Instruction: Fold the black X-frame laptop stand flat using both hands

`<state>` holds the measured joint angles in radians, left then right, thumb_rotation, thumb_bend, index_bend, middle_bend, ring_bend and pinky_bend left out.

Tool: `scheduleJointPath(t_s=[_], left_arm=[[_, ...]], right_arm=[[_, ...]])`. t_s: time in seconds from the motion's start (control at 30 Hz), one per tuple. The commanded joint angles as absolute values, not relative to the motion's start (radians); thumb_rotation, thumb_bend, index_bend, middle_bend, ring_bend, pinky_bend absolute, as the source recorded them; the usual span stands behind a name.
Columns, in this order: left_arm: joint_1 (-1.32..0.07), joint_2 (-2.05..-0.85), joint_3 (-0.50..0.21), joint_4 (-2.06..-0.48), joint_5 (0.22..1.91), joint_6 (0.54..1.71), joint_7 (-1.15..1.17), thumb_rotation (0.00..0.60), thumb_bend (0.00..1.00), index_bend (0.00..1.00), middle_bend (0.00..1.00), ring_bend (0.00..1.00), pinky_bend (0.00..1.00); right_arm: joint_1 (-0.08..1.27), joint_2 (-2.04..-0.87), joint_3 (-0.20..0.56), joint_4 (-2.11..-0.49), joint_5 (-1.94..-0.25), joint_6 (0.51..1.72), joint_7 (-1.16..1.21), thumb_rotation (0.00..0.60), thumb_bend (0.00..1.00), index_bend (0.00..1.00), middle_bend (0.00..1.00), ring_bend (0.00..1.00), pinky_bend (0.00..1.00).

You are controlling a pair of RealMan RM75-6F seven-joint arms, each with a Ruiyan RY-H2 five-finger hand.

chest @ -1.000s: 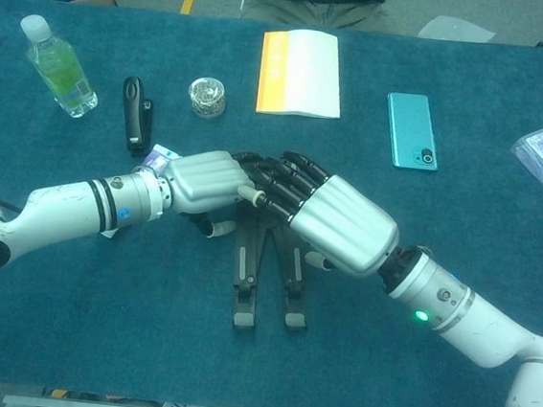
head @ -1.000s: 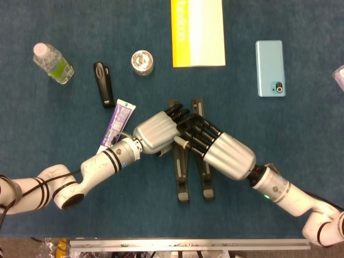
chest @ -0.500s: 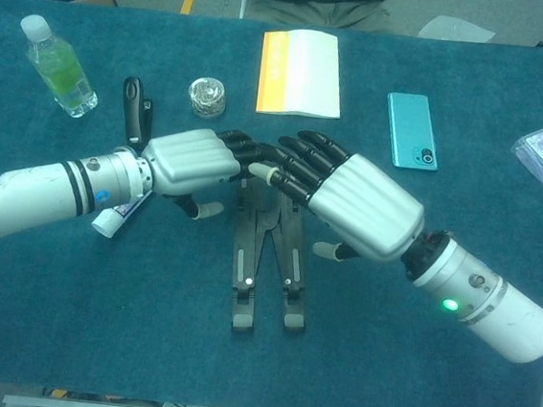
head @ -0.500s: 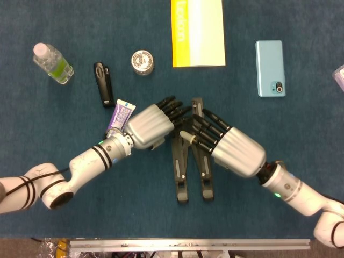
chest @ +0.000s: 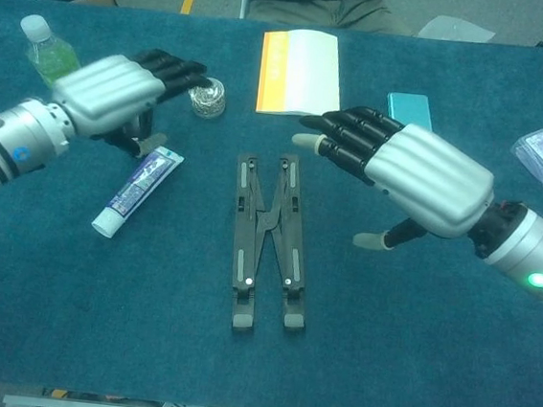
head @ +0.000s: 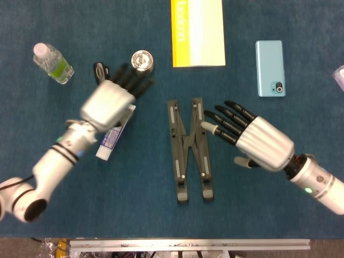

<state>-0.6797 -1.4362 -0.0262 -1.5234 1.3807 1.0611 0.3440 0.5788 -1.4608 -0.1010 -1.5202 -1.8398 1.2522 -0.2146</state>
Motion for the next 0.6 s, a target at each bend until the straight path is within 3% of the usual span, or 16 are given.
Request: scheduleJointPath(t_s=[0.03,0.3,0.6], left_arm=[[-0.615,-1.373,-0.035,-1.588,1.317,1.128,0.382,0.6,0.42,0.0,0.0,0.0,0.0],[-0.486,-1.27,-0.02,-1.698,1.252,1.281,0.453,0.6,0.42,0.0,0.0,0.0,0.0],[-0.374,-1.184,0.011,-1.754,1.274,1.386,0.418,0.6,0.42,0.0,0.0,0.0,0.0]], right_arm=[[0.595,-1.42,-0.12,-1.552,-1.855,1.226,-0.178,0.568,0.0,0.0,0.0,0.0,0.09],[0.641,-1.374,-0.13,-1.557,-1.869,1.162,-0.081,0.567,0.0,0.0,0.0,0.0,0.09],[0.796,-1.372,-0.117,-1.498,-1.906,0.993,0.054,0.6,0.0,0.0,0.0,0.0,0.09]])
